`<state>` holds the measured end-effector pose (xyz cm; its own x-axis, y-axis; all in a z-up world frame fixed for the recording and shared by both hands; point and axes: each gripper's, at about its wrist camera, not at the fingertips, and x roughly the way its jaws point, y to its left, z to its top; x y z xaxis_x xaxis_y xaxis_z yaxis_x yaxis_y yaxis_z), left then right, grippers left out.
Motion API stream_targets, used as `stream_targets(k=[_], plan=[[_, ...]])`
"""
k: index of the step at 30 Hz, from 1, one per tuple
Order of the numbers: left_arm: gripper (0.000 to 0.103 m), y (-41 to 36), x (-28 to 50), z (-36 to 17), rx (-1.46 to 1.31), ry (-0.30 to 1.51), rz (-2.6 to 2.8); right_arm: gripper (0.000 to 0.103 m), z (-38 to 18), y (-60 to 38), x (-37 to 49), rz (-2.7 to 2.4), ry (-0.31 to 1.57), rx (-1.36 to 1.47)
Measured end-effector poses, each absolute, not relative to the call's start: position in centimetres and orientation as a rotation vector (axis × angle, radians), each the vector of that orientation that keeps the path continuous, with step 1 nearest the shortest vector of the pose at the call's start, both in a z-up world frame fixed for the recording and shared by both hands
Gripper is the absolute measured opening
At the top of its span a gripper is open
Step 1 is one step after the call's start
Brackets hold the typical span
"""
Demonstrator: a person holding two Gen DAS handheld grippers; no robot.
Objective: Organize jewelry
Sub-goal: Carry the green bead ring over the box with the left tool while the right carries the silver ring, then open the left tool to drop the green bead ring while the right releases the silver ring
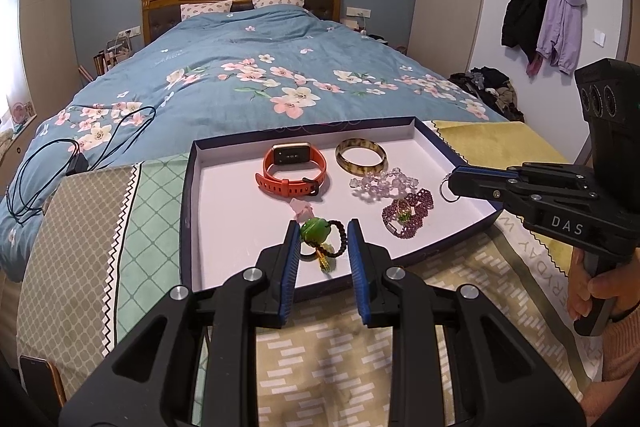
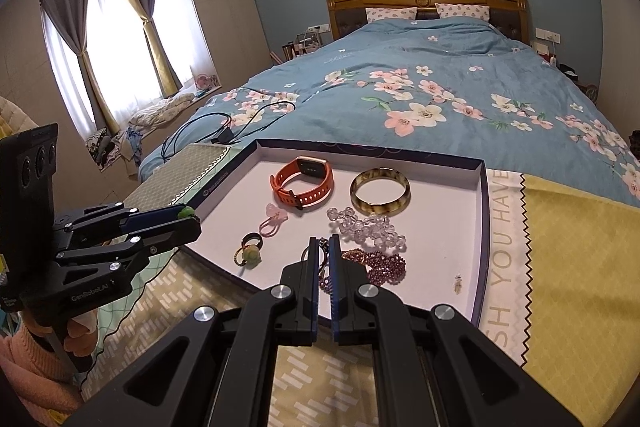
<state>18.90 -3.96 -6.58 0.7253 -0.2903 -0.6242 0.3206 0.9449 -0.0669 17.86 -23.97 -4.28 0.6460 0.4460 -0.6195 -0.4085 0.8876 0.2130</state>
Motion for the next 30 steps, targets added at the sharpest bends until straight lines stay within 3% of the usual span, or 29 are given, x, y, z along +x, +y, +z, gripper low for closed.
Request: stream_targets(k=[30], plan=[[0.024, -4.6, 21.9, -7.9, 0.067, 0.722, -0.303, 0.006, -5.2, -24.2, 19.5, 0.48, 0.741, 0.084]])
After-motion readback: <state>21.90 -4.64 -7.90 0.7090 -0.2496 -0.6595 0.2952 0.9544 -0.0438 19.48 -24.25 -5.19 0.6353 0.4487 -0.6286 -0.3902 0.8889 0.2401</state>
